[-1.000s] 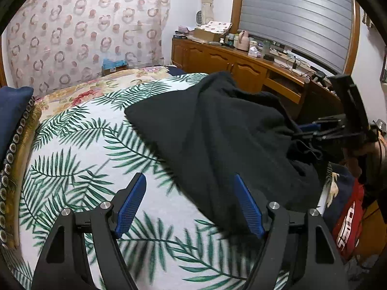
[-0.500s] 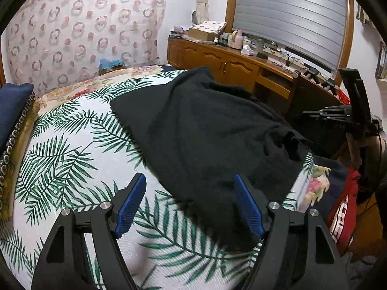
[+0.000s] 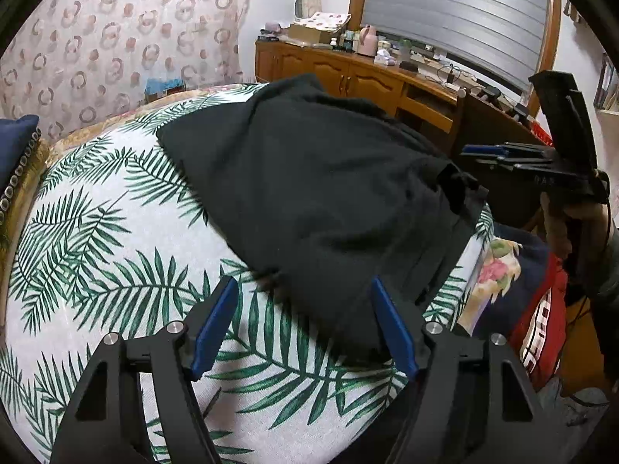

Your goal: Fold small clothes

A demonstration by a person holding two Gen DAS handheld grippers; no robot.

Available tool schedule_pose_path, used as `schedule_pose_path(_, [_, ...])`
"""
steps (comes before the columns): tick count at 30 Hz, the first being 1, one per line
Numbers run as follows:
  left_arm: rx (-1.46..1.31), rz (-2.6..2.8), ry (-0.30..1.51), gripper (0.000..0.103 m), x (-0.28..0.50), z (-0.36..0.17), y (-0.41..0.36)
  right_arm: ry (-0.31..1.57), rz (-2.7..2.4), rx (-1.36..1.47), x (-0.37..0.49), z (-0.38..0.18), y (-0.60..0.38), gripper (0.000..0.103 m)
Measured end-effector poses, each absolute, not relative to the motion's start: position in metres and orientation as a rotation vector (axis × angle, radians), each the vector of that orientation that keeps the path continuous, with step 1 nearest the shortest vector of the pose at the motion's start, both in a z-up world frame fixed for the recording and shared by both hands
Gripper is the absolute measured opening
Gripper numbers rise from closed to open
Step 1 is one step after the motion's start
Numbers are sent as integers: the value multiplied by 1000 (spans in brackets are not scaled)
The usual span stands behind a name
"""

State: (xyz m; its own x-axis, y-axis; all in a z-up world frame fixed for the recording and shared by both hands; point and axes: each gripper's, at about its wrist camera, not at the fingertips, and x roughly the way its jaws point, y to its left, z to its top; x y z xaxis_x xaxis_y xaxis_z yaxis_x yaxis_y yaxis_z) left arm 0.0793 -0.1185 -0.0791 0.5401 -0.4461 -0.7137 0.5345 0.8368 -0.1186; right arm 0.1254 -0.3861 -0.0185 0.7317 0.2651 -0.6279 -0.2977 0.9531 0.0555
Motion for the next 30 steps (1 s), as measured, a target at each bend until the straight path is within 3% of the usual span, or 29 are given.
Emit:
schedule_pose_path(9, [106, -577, 828, 72, 80, -86, -119, 801, 342, 72, 135, -36, -395, 46])
schedule_pose_path(10, [105, -575, 829, 72, 81, -86, -120, 801, 355, 83, 137, -35, -396, 36])
schedule_pose_path(11, [106, -574, 830, 72, 81, -86, -120, 802, 371, 88, 137, -36, -396, 15])
schedule_pose_path(13, [107, -572, 831, 72, 81, -86, -120, 785, 388, 77, 136, -35, -398, 9])
schedule_pose_path(21, [112, -583, 821, 72, 77, -84, -121, 707, 353, 14, 107, -17, -424, 4])
schedule_pose_path(30, [109, -591, 836, 72, 73, -88, -122, 740, 284, -12, 95, -31, -439, 4])
